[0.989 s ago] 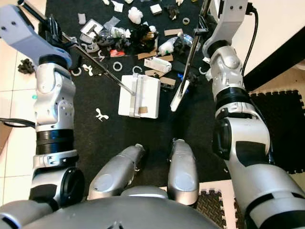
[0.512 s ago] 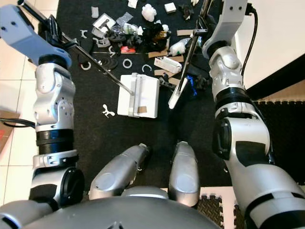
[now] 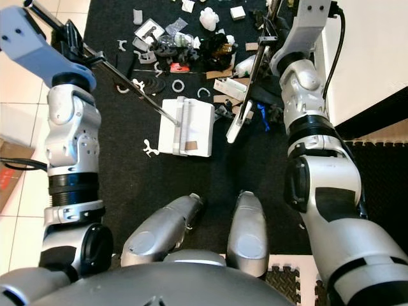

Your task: Sweep floor

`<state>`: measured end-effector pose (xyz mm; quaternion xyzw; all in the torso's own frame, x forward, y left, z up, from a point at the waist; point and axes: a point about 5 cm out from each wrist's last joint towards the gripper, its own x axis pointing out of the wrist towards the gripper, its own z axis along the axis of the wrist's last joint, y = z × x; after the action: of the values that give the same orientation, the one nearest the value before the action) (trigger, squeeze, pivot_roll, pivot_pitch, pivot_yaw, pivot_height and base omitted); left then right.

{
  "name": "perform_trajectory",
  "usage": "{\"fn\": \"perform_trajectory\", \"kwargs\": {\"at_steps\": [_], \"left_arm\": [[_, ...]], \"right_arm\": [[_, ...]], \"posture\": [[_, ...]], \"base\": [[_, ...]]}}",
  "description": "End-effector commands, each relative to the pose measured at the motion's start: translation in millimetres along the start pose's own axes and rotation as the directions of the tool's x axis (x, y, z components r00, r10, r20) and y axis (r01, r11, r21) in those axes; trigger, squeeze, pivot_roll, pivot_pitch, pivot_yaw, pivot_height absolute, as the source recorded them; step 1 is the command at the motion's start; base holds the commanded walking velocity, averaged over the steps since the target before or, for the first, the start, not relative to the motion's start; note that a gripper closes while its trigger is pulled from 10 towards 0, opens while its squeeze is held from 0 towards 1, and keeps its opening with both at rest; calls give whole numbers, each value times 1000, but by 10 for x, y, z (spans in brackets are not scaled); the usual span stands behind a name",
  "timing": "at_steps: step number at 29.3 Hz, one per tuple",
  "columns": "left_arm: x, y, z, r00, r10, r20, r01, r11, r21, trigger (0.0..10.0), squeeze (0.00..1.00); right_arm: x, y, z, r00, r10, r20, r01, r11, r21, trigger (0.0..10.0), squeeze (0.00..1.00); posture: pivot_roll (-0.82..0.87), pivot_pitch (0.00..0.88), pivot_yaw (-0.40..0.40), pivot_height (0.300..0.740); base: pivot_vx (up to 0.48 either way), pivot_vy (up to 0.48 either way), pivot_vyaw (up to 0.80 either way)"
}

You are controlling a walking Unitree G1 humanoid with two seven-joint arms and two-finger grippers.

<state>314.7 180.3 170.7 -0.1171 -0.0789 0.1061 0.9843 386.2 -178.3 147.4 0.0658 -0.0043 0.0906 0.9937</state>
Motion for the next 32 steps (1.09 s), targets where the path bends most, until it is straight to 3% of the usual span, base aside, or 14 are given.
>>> {"fn": "perform_trajectory", "kwargs": {"at_steps": [1,13,20,28,32], "left_arm": [[13,-48,69,999,-21,31,22,1000,-11,10000,0],[6,-48,63,999,-21,27,21,1000,-12,10000,0],[20,-32,18,1000,-19,12,19,1000,-8,10000,0],[96,33,-82,999,-28,-32,29,999,31,10000,0],[223,-43,-143,996,-61,-66,63,998,21,10000,0]], "right_arm": [[15,-4,65,999,-3,38,2,1000,1,10000,0],[13,2,49,999,3,34,-3,1000,18,10000,0],[-25,-40,-84,999,-48,-11,49,990,134,10000,0],[-113,-147,-191,993,-114,-29,117,986,119,10000,0],[-164,-254,-174,986,-168,1,167,980,107,10000,0]], "posture": [[35,76,-20,740],[35,80,-20,740],[31,81,-16,740],[22,77,-7,740],[10,70,-4,740]], "base": [[0,0,800],[0,0,797],[0,0,0],[0,0,0],[0,0,0]]}}
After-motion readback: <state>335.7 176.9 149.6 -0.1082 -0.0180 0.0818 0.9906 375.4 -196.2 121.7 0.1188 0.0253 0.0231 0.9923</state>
